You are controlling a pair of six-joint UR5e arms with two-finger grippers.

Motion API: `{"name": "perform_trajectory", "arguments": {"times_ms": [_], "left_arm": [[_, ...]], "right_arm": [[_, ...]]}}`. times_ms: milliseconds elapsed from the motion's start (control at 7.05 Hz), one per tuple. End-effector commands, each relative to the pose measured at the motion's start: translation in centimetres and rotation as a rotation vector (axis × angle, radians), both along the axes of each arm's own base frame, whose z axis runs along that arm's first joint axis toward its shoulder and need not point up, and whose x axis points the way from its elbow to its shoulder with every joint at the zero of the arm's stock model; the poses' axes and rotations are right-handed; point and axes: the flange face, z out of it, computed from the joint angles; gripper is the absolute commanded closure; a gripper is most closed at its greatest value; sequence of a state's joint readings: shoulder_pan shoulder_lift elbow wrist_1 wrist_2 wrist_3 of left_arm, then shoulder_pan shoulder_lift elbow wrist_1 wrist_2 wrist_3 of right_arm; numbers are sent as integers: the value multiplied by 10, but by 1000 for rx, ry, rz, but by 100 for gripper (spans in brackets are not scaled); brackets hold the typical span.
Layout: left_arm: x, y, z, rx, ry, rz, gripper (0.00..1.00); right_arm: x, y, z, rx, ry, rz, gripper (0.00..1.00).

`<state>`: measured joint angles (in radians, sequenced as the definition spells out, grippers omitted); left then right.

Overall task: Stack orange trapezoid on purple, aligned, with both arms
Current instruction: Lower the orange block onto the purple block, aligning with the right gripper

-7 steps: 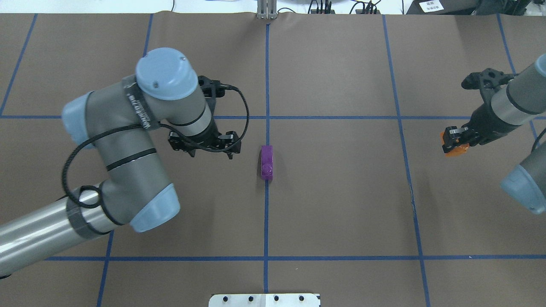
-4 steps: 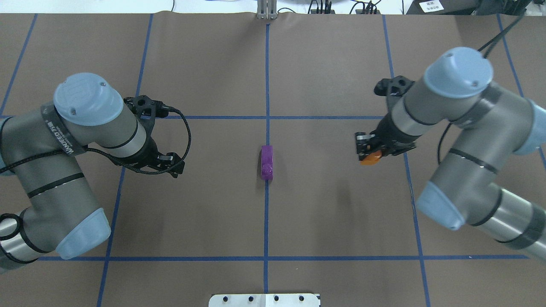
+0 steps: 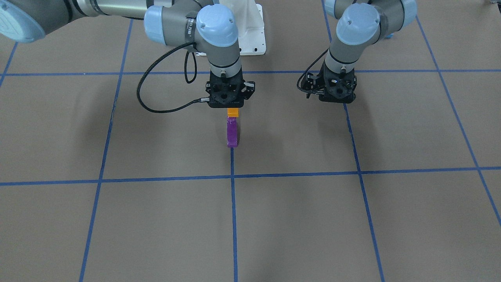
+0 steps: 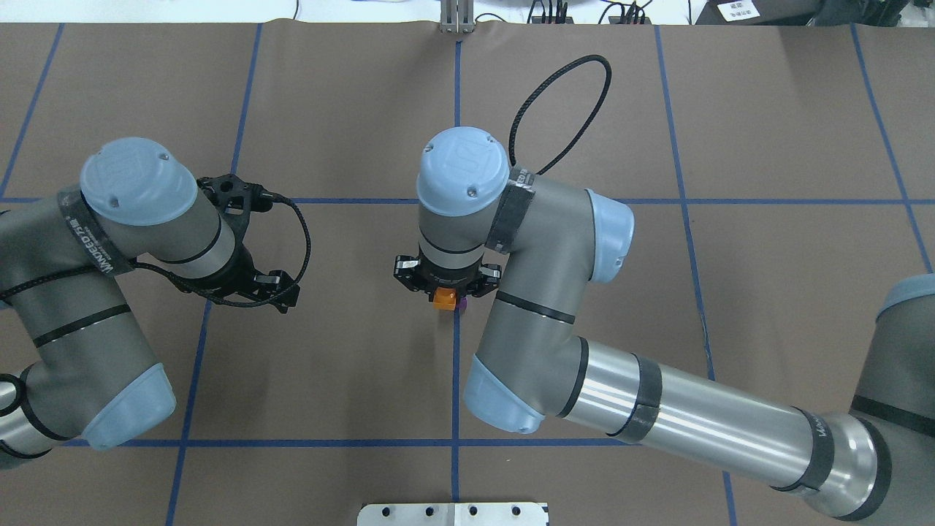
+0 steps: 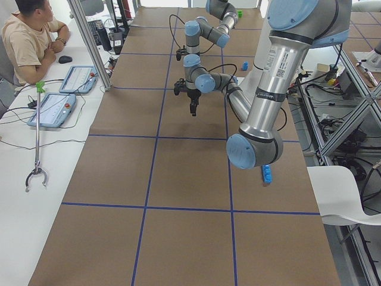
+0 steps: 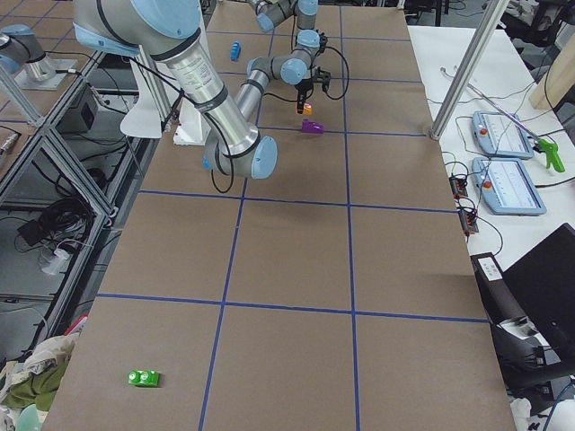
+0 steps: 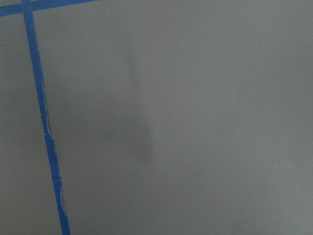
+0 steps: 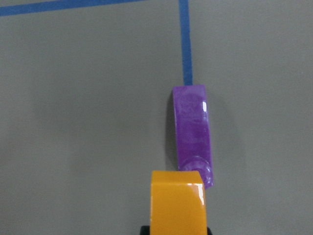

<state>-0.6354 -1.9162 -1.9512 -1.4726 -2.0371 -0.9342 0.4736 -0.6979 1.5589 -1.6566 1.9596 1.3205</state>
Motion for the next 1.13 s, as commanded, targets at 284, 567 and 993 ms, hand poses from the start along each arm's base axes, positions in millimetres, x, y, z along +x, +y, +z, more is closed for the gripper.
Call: {"name": "perform_trajectory", "arguments": {"times_ms": [284,567,993], "left_arm": [[3,0,1,-7,-3,-2,0],[4,0,0,-7,-2,-3,0],[5,0,-4,-6,4,-5,0]], "right_arm": [[-11,-25,15,80,65,-2,100],[-11,-28,22,68,69,-9,100],[-17,-24,28,74,81,-19,100]]}}
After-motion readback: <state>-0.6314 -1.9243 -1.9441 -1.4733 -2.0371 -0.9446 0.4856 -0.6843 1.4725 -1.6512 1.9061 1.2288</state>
